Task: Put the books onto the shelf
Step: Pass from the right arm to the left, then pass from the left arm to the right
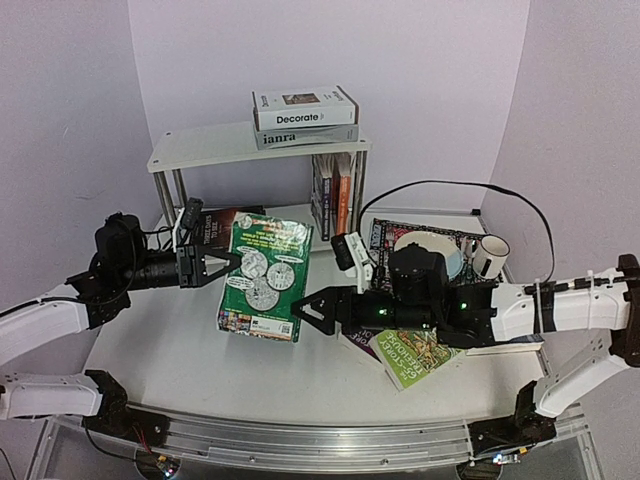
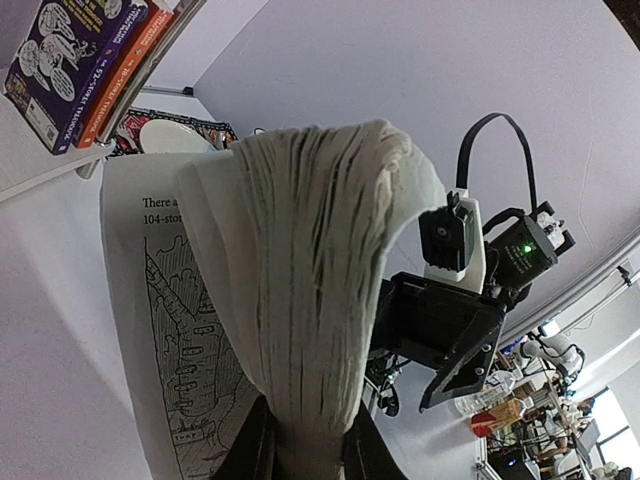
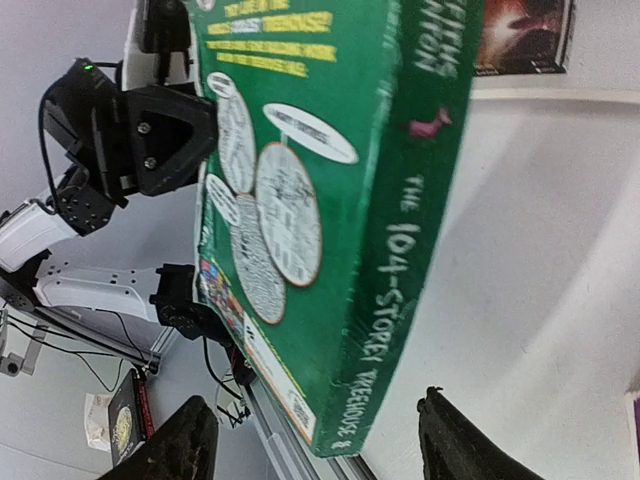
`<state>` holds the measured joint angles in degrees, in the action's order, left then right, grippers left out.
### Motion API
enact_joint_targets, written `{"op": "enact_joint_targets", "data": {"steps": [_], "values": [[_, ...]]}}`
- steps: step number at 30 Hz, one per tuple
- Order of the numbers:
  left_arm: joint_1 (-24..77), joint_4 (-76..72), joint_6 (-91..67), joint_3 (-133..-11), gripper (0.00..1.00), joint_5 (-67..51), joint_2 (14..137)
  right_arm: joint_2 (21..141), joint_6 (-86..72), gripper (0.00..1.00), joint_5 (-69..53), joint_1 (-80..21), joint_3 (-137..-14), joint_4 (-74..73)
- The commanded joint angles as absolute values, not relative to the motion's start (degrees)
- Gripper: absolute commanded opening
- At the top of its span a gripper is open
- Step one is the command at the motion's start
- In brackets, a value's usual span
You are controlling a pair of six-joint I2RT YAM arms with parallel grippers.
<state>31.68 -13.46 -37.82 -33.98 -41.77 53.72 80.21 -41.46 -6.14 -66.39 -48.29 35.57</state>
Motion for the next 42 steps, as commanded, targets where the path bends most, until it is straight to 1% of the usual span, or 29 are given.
{"op": "enact_joint_targets", "data": {"steps": [1,3,7,8,9,10,11,12,14,15,18,21,28,35,37,40,42], "values": [[31.7,-19.1,-39.4,-37.6,0.0,-41.6,50.8,82.1,-39.9,0.62,-5.8,-67.3,-50.4,45.0],[31.6,-19.3,-39.8,-37.7,0.0,-42.0,50.6,82.5,-40.0,0.58,-5.1,-67.3,-50.8,45.2],[31.6,-19.7,-40.4,-37.7,0.0,-42.3,49.7,82.1,-40.4,0.56,-1.7,-67.4,-50.4,45.0],[31.6,-19.7,-40.5,-37.7,0.0,-42.5,49.5,81.7,-40.5,0.54,-0.7,-67.4,-50.0,45.1],[31.6,-19.8,-40.7,-37.7,0.0,-42.7,49.4,81.5,-40.6,0.48,-0.2,-67.4,-49.6,45.2],[31.6,-19.8,-40.8,-37.7,0.0,-42.9,49.3,81.4,-40.6,0.45,0.0,-67.4,-49.5,45.2],[31.6,-19.9,-41.0,-37.8,0.0,-43.1,49.3,81.4,-40.6,0.43,0.0,-67.4,-49.5,45.1],[31.6,-19.9,-41.1,-37.9,0.0,-43.3,49.3,81.6,-40.5,0.46,0.0,-67.4,-49.8,44.7],[31.6,-19.9,-41.4,-37.9,0.0,-43.7,49.3,82.0,-40.5,0.53,0.0,-67.4,-50.4,44.0],[31.6,-20.0,-41.4,-37.9,0.0,-43.8,49.2,82.1,-40.4,0.55,-0.1,-67.4,-50.6,44.0],[31.6,-20.1,-41.7,-37.7,0.0,-43.8,48.9,82.6,-40.6,0.55,-0.5,-67.4,-51.1,43.9],[31.6,-20.2,-41.9,-37.7,0.0,-43.8,48.7,82.6,-40.5,0.58,0.0,-67.4,-51.2,43.1],[31.6,-20.4,-42.5,-37.7,0.0,-44.6,48.2,83.2,-40.5,0.56,-0.3,-67.4,-51.5,43.3],[31.6,-20.5,-42.6,-37.3,0.0,-44.9,48.0,86.1,-40.0,0.54,-5.7,-67.9,-54.8,43.9],[31.6,-20.5,-42.6,-37.3,0.0,-44.9,47.9,86.6,-40.0,0.5,-5.7,-68.1,-55.2,44.0],[31.6,-20.5,-42.5,-37.4,0.0,-44.7,47.9,86.8,-40.1,0.37,-5.2,-68.1,-55.0,44.3],[31.6,-20.5,-42.4,-37.3,0.0,-44.8,48.0,86.5,-40.1,0.34,-5.0,-68.1,-54.8,44.4]]}}
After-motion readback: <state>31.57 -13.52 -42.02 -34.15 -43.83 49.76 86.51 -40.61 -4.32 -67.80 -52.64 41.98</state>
